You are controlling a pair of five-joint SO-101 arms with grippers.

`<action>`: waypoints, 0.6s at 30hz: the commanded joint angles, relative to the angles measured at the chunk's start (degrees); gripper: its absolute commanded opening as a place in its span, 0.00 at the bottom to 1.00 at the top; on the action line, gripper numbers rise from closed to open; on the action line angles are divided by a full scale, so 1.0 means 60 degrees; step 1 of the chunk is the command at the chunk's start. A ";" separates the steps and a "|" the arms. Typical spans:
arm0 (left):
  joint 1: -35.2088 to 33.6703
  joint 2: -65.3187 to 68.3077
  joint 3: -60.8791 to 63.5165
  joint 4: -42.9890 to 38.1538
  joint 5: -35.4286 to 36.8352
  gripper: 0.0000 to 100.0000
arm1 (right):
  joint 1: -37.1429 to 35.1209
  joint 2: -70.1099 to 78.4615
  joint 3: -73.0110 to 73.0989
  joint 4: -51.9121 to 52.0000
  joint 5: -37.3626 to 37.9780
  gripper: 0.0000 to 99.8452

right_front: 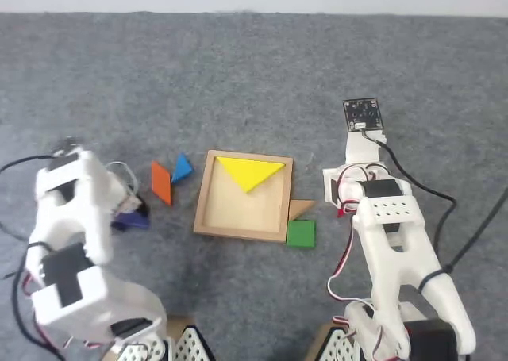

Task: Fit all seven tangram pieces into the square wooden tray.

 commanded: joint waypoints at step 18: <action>-0.1788 0.0073 -0.2571 0.1846 -0.1055 0.17 | 0.0022 -0.0505 -0.0088 0.0066 0.0117 0.06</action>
